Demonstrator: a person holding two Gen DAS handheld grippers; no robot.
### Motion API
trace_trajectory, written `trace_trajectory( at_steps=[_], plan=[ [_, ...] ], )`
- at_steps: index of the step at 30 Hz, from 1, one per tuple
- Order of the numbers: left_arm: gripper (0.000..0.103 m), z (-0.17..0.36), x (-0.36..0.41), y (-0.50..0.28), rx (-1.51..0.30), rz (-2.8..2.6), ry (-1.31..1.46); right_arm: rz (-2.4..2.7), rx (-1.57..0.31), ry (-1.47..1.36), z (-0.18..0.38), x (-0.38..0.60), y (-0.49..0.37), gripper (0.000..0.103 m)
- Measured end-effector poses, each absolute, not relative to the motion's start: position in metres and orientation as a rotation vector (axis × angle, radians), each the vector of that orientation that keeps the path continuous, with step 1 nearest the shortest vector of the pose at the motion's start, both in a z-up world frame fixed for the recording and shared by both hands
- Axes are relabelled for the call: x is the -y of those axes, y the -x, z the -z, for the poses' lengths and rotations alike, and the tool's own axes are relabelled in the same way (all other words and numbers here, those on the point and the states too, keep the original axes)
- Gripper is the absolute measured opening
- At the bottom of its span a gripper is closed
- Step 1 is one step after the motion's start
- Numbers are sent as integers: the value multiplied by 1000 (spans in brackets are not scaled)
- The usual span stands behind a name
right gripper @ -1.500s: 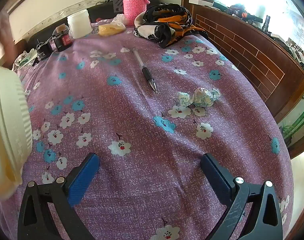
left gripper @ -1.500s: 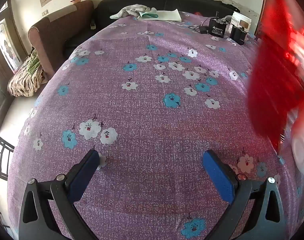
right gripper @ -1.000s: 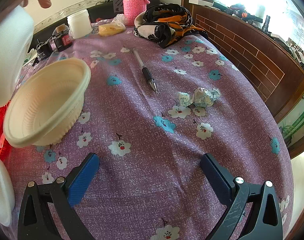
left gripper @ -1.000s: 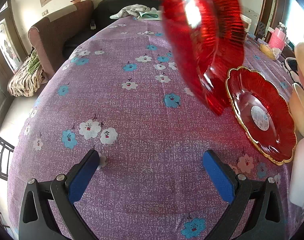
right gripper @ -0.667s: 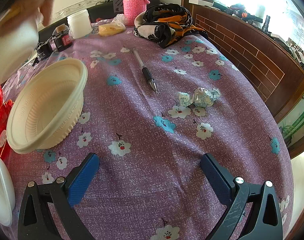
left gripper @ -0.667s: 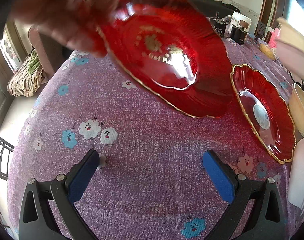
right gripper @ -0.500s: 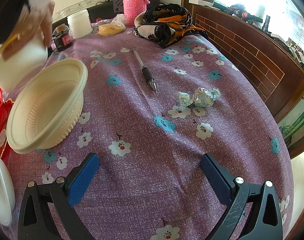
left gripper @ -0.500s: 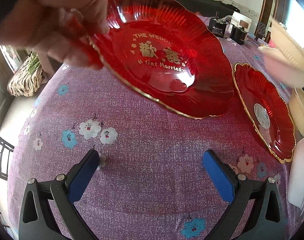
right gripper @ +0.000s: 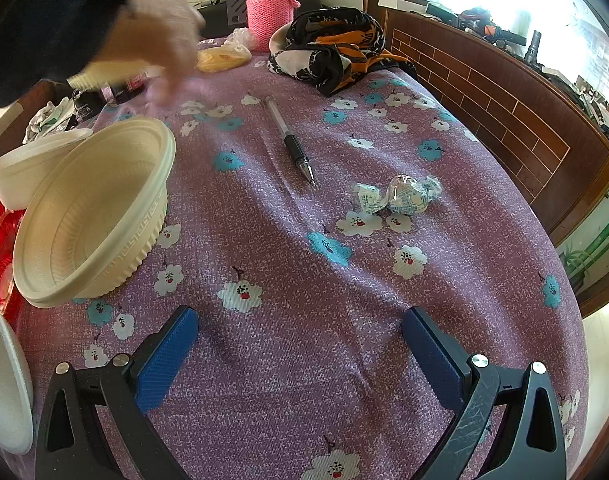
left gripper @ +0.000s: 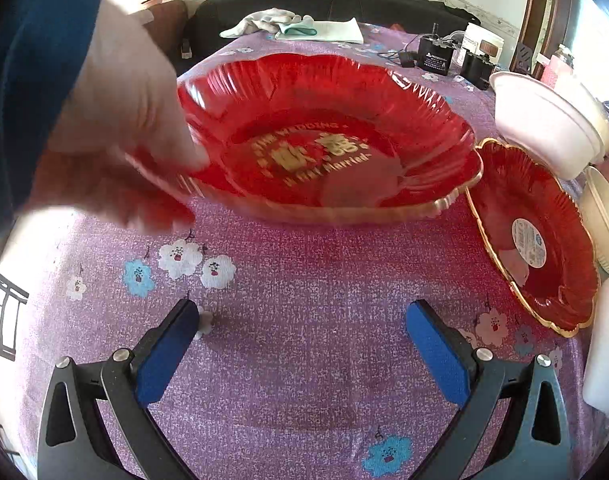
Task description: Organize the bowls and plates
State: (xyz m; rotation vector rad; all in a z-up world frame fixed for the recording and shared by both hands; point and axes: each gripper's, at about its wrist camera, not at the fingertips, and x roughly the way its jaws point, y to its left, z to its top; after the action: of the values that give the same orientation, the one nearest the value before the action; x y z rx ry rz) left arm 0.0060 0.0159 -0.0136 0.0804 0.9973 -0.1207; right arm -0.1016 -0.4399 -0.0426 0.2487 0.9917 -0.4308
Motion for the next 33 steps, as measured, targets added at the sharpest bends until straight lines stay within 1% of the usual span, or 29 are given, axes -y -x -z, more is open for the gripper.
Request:
trace_trajectory(
  at_steps=[33],
  plan=[
    [103, 17, -21, -16, -996, 119, -80, 430, -991, -250, 42, 440, 102, 102]
  ],
)
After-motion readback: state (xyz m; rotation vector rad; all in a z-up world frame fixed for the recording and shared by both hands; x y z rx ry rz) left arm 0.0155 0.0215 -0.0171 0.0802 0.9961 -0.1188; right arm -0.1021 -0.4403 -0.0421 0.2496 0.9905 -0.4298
